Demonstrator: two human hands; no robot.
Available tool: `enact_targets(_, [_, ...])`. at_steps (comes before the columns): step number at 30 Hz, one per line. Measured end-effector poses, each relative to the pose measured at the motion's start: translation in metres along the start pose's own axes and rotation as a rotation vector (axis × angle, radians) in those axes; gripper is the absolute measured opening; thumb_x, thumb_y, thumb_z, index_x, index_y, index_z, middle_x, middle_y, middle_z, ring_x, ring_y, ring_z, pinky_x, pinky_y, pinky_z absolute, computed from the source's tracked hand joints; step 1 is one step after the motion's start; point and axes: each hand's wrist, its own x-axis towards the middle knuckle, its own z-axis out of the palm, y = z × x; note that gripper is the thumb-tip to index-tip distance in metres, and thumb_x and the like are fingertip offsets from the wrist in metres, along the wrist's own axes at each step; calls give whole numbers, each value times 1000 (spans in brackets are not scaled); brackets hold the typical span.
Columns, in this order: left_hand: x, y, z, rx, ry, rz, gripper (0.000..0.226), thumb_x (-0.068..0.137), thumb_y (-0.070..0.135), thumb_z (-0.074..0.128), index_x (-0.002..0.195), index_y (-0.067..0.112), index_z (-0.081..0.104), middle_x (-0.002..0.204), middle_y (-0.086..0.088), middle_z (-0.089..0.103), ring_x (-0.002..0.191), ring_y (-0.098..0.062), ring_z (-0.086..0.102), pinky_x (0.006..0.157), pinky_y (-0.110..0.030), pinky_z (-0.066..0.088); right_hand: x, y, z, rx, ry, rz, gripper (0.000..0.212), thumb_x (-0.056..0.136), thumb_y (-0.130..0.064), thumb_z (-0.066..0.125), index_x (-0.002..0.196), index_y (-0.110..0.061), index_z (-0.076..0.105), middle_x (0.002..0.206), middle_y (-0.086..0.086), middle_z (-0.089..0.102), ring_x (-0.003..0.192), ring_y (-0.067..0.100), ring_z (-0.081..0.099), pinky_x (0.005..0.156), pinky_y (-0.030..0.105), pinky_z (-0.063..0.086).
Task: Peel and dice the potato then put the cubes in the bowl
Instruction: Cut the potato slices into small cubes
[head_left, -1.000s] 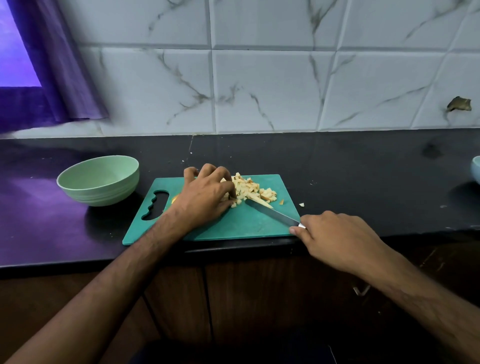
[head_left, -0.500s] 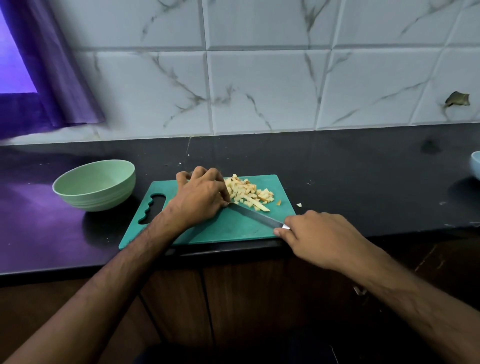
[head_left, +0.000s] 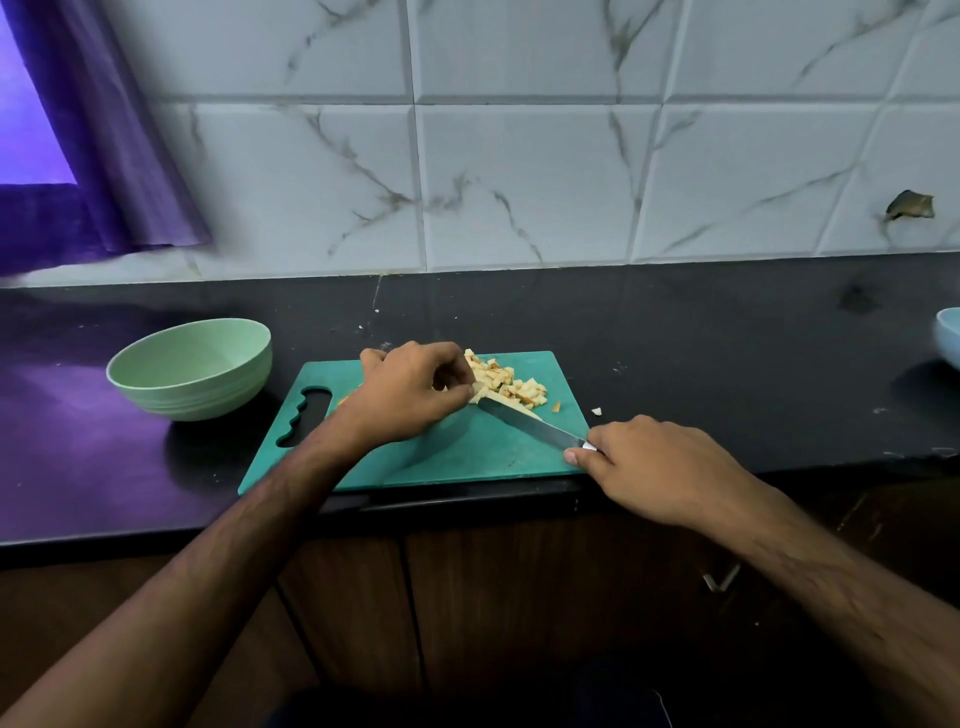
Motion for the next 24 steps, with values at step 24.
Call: enact_targets(24, [-23, -25, 4, 444, -39, 365, 30, 91, 59, 46, 100, 36, 64, 119, 15, 56, 115, -13, 47, 99, -48, 29, -12, -10, -5, 19, -24, -10, 42, 106, -59, 28, 78, -29, 42, 83, -8, 54, 72, 6, 53, 57, 27, 36])
